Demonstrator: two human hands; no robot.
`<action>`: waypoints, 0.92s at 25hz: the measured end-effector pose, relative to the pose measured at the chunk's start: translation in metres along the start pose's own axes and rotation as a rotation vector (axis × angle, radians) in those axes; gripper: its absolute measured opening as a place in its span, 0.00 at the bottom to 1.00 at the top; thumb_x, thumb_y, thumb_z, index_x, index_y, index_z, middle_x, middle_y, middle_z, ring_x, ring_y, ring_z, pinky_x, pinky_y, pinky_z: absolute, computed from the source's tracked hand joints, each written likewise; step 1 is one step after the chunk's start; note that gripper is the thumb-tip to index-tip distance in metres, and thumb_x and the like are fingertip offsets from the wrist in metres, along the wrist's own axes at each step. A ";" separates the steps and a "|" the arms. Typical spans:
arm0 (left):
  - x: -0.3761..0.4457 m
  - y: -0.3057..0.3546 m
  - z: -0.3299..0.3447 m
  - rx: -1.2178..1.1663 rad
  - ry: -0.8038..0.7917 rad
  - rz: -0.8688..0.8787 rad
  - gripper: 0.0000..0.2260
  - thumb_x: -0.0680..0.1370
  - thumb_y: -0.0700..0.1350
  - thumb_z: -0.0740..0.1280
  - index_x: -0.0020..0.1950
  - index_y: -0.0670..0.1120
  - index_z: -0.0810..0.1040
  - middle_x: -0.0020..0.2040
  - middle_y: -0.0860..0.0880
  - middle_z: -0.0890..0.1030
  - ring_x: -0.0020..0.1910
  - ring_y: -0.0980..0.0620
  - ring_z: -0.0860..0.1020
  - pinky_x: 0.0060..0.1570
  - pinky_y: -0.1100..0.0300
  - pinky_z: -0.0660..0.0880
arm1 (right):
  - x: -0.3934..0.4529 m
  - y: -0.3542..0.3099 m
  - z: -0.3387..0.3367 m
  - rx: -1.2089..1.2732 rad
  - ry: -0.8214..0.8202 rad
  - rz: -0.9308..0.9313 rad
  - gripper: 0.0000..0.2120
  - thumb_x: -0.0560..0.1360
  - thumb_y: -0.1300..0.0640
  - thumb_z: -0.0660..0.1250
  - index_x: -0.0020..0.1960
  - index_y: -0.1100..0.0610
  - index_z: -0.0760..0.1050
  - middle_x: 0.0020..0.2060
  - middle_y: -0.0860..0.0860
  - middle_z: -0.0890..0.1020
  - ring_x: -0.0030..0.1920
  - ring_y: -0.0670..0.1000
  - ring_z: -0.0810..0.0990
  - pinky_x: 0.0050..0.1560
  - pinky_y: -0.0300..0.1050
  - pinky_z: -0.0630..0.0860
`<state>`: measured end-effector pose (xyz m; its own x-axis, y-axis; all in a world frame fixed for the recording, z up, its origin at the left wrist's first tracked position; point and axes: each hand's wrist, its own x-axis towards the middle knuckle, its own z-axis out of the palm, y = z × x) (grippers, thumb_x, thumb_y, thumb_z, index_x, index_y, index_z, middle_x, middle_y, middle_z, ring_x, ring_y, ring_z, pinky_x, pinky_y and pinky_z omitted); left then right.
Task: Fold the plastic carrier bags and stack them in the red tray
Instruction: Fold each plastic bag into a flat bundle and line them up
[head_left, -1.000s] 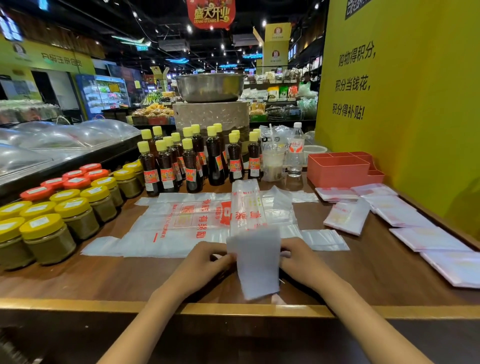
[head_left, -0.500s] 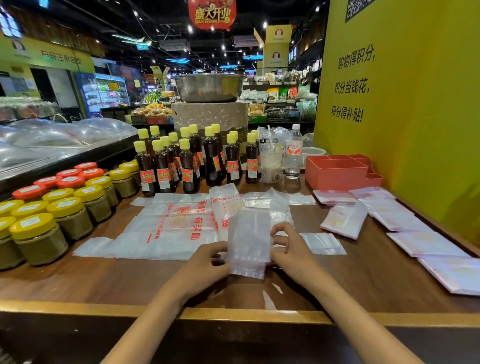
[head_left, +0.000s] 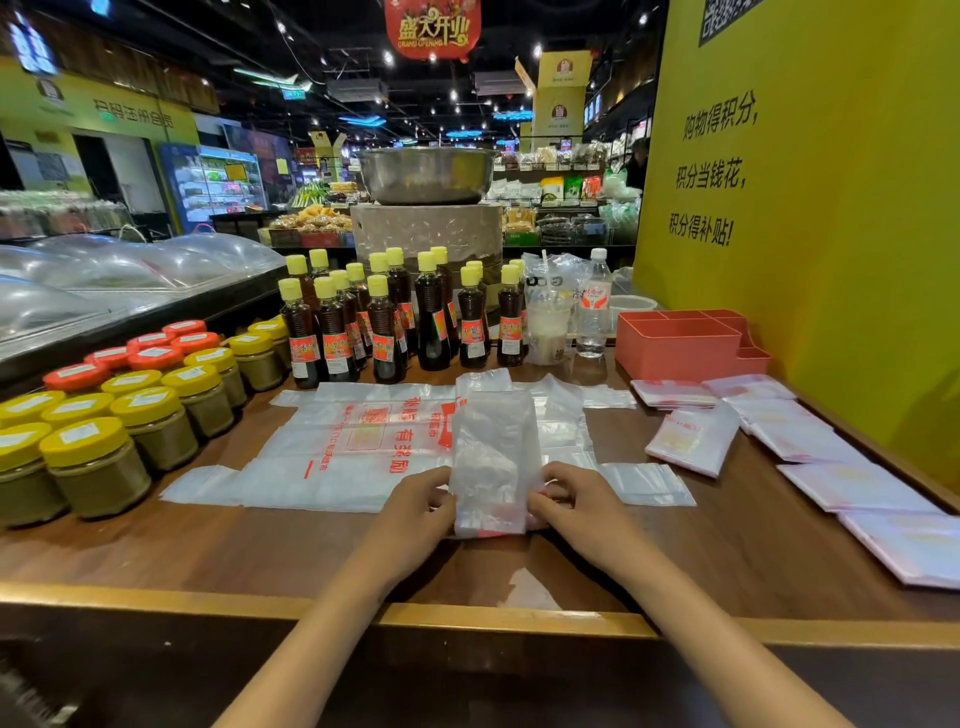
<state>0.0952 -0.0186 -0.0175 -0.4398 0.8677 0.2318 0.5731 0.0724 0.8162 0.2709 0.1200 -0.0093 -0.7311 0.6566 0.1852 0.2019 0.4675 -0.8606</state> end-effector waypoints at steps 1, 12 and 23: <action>0.001 0.000 0.002 0.037 0.041 -0.018 0.09 0.82 0.44 0.62 0.56 0.55 0.80 0.49 0.56 0.84 0.47 0.53 0.82 0.46 0.55 0.80 | 0.001 0.000 0.000 -0.008 0.030 0.006 0.05 0.76 0.56 0.71 0.51 0.49 0.79 0.41 0.49 0.86 0.40 0.46 0.85 0.52 0.52 0.81; -0.001 0.005 0.007 0.214 -0.005 -0.069 0.13 0.76 0.58 0.70 0.55 0.56 0.72 0.58 0.55 0.75 0.53 0.57 0.75 0.46 0.68 0.69 | 0.000 0.004 0.003 -0.570 0.049 -0.059 0.10 0.75 0.39 0.70 0.42 0.44 0.76 0.40 0.42 0.74 0.42 0.44 0.73 0.41 0.38 0.68; 0.003 0.001 0.008 0.232 -0.027 -0.029 0.30 0.75 0.57 0.72 0.72 0.56 0.61 0.61 0.57 0.73 0.58 0.58 0.74 0.45 0.74 0.69 | 0.026 -0.006 0.009 -0.600 -0.157 -0.198 0.15 0.84 0.53 0.54 0.67 0.51 0.73 0.61 0.48 0.77 0.62 0.50 0.75 0.61 0.41 0.69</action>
<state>0.1002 -0.0124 -0.0201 -0.4410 0.8764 0.1934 0.7060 0.2057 0.6777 0.2447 0.1284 -0.0036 -0.8691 0.4513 0.2025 0.3495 0.8500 -0.3942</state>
